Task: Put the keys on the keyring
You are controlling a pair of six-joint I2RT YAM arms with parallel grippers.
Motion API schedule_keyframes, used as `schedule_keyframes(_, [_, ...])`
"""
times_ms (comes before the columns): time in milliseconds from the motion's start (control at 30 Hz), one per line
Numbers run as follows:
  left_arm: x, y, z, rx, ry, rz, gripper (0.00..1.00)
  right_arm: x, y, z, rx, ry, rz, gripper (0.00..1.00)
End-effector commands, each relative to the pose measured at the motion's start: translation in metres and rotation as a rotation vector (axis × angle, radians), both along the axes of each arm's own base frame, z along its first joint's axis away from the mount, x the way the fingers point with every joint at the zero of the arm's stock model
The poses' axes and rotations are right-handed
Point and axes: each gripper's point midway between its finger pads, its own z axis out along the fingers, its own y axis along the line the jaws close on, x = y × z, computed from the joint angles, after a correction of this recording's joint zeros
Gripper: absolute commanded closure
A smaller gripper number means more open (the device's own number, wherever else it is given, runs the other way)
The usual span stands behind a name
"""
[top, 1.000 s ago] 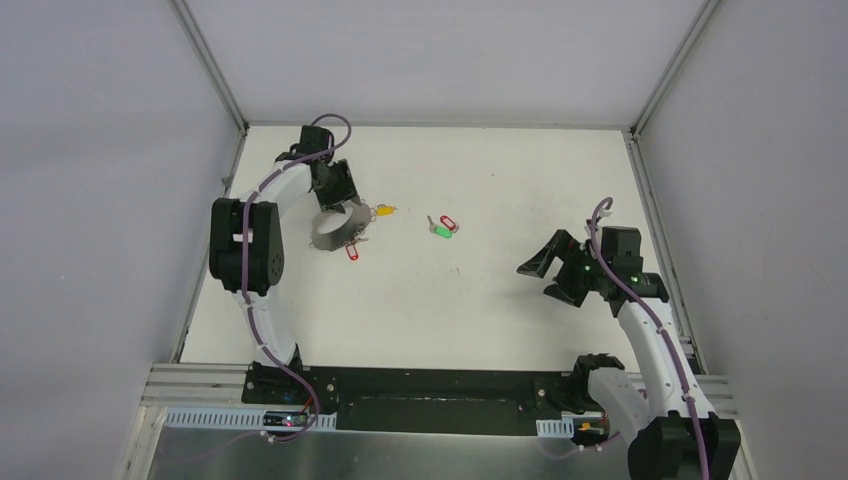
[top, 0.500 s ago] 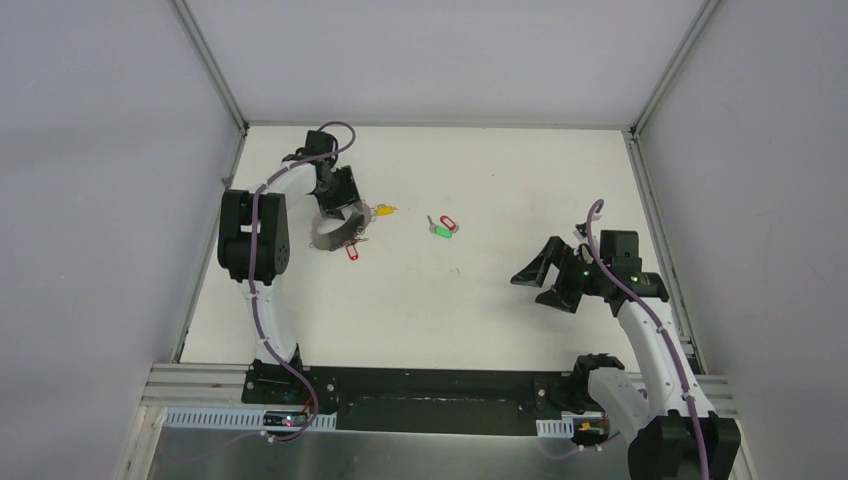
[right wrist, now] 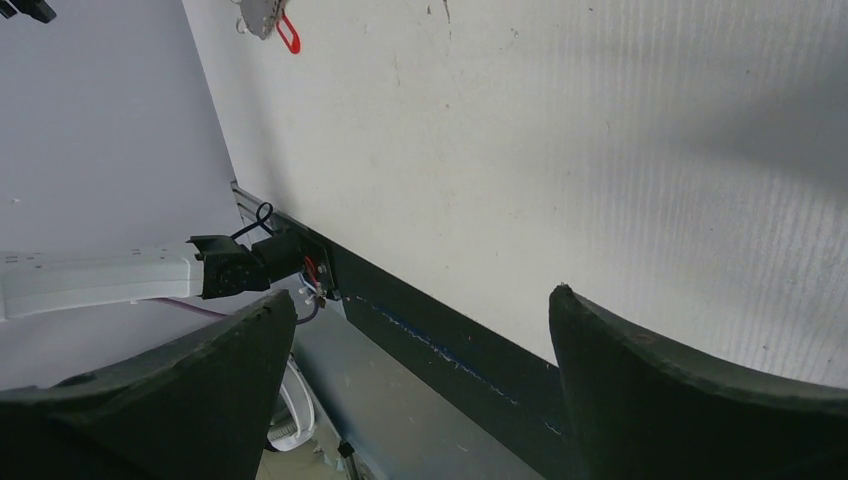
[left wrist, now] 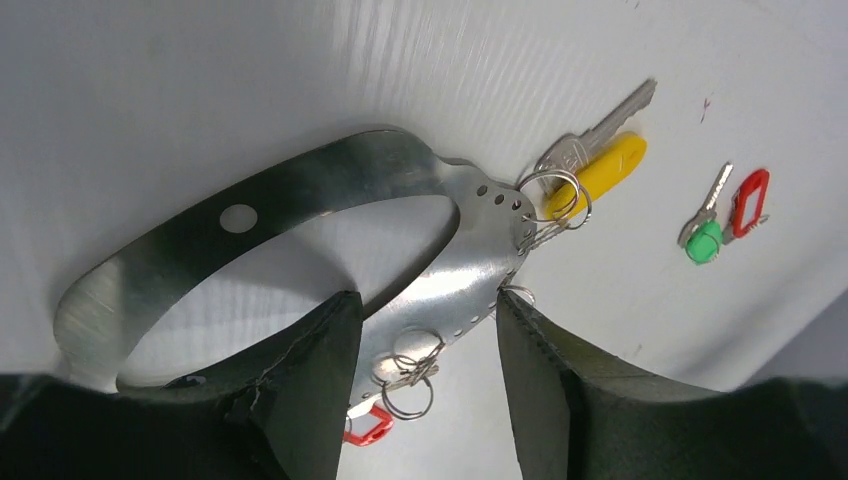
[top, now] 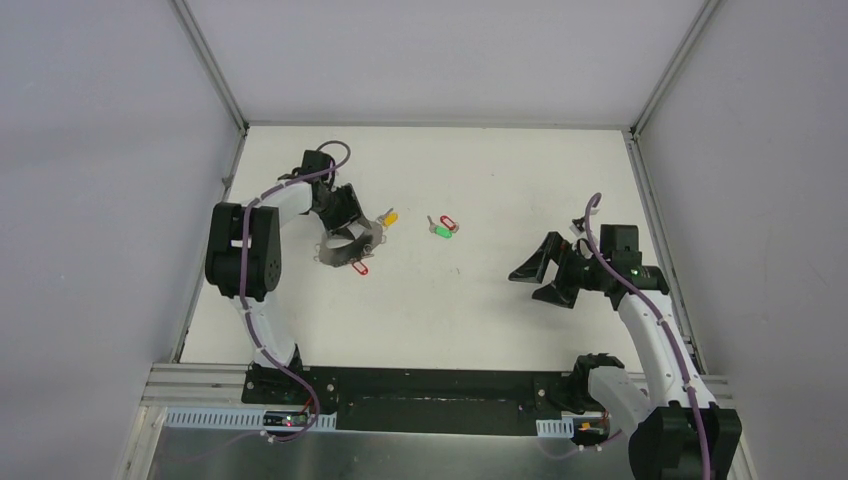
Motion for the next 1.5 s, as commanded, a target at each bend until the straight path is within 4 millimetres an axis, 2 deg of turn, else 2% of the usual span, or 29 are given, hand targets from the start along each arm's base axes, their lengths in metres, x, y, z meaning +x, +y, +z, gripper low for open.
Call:
schedule_keyframes(0, [-0.05,-0.018,-0.012,-0.044,0.127,-0.005,0.46,0.014,0.003,0.022,0.024,-0.078,0.023,0.0])
schedule_keyframes(367, [-0.162,-0.095,-0.031,-0.075,0.253,-0.119,0.46,0.029,0.002,0.028,0.015,-0.067,0.018,0.0])
schedule_keyframes(533, [-0.201,-0.138,-0.03,-0.083,0.278,-0.234,0.46,0.03,-0.001,0.025,-0.006,-0.049,0.013,0.0])
schedule_keyframes(633, [-0.214,-0.174,-0.018,-0.11,0.258,-0.331,0.46,0.029,-0.005,0.018,-0.038,-0.023,0.01,0.0])
schedule_keyframes(700, [-0.215,-0.193,-0.007,-0.136,0.223,-0.376,0.46,0.028,-0.007,0.014,-0.057,-0.005,0.008,0.0])
schedule_keyframes(867, [-0.191,-0.213,0.04,-0.197,0.051,-0.401,0.43,0.022,-0.004,0.006,-0.044,0.032,0.028,0.01])
schedule_keyframes(1000, [-0.175,-0.204,0.071,-0.225,-0.041,-0.378,0.41,0.015,0.006,-0.001,-0.029,0.056,0.064,0.02])
schedule_keyframes(1067, [-0.171,-0.19,0.075,-0.224,-0.045,-0.348,0.42,0.012,0.011,-0.007,-0.027,0.069,0.077,0.02])
schedule_keyframes(1133, [-0.168,-0.166,0.073,-0.199,-0.038,-0.295,0.42,0.009,0.017,-0.013,-0.028,0.086,0.095,0.03])
schedule_keyframes(1333, [-0.194,-0.096,0.042,-0.054,0.063,-0.187,0.43,-0.003,0.037,-0.037,-0.097,0.14,0.181,0.07])
schedule_keyframes(1467, [-0.222,-0.073,0.025,0.011,0.131,-0.17,0.43,-0.013,0.058,-0.053,-0.116,0.191,0.252,0.12])
